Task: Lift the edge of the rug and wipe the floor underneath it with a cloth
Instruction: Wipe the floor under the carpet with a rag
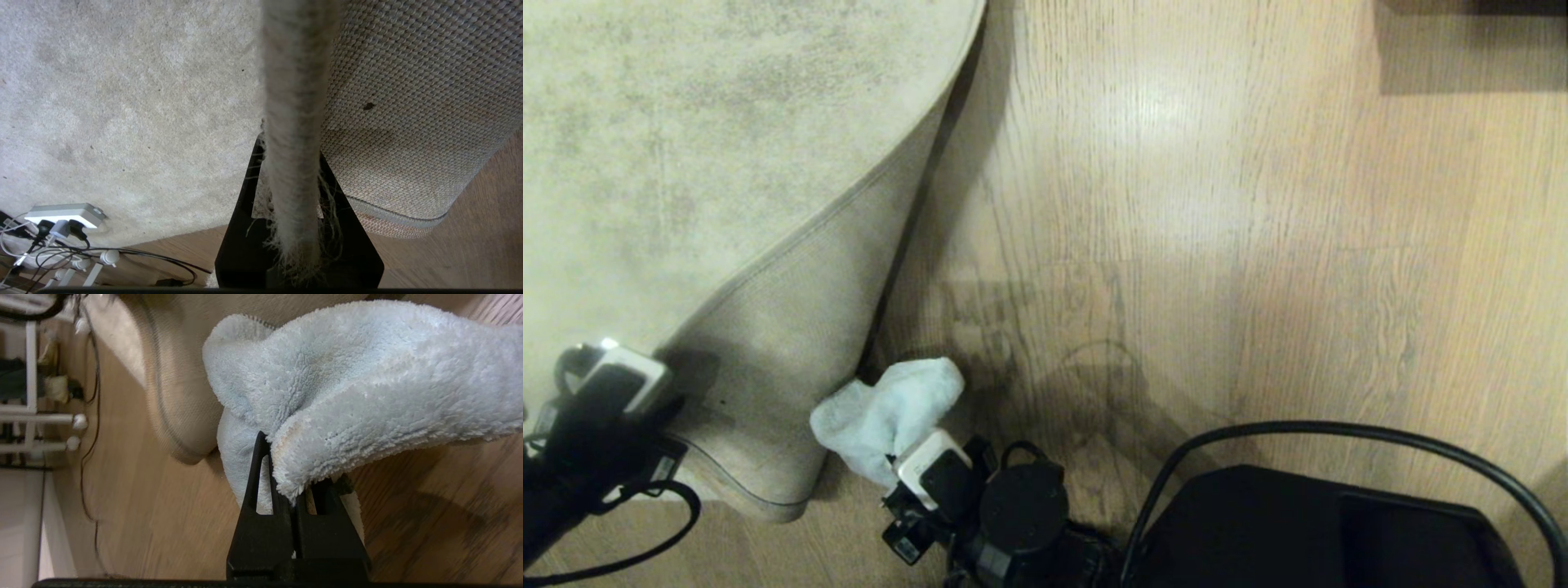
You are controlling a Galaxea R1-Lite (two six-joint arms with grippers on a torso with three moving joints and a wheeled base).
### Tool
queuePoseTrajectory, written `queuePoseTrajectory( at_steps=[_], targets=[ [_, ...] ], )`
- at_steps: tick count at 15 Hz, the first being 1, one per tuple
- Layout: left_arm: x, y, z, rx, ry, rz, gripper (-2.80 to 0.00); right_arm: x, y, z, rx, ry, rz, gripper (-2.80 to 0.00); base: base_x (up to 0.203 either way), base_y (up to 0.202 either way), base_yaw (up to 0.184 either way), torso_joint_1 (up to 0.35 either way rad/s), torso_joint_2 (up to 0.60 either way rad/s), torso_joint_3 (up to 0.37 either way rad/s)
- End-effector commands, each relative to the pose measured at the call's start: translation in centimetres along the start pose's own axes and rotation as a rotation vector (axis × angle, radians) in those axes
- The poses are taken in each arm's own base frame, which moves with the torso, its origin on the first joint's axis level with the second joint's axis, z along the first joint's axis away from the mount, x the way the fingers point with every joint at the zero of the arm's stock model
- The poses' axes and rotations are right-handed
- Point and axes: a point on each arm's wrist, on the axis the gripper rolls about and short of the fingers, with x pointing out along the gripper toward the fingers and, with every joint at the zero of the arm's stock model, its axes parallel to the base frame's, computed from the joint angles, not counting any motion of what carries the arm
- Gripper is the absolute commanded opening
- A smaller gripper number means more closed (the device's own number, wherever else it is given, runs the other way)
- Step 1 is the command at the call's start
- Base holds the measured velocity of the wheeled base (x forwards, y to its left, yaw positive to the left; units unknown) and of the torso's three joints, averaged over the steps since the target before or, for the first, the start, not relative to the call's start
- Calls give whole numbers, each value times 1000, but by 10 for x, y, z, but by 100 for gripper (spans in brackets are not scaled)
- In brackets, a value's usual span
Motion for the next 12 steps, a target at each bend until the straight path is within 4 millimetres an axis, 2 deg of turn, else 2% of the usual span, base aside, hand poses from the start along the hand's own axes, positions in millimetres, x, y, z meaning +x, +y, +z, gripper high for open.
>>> queuePoseTrajectory(
  at_steps=[1,4,7,12],
  targets=[
    [0,0,0,4,-4,3,-280,13,-12,-1,2,-29,-39,-280,0,0,0,0,0,0],
    [0,0,0,5,-2,1,-280,27,-38,7,2,-51,-98,-280,0,0,0,0,0,0],
    [1,0,1,18,-5,0,-280,36,-60,25,0,-76,-142,-280,0,0,0,0,0,0],
    [1,0,2,23,-10,0,-280,37,-87,48,-2,-101,-194,-280,0,0,0,0,0,0]
  ],
)
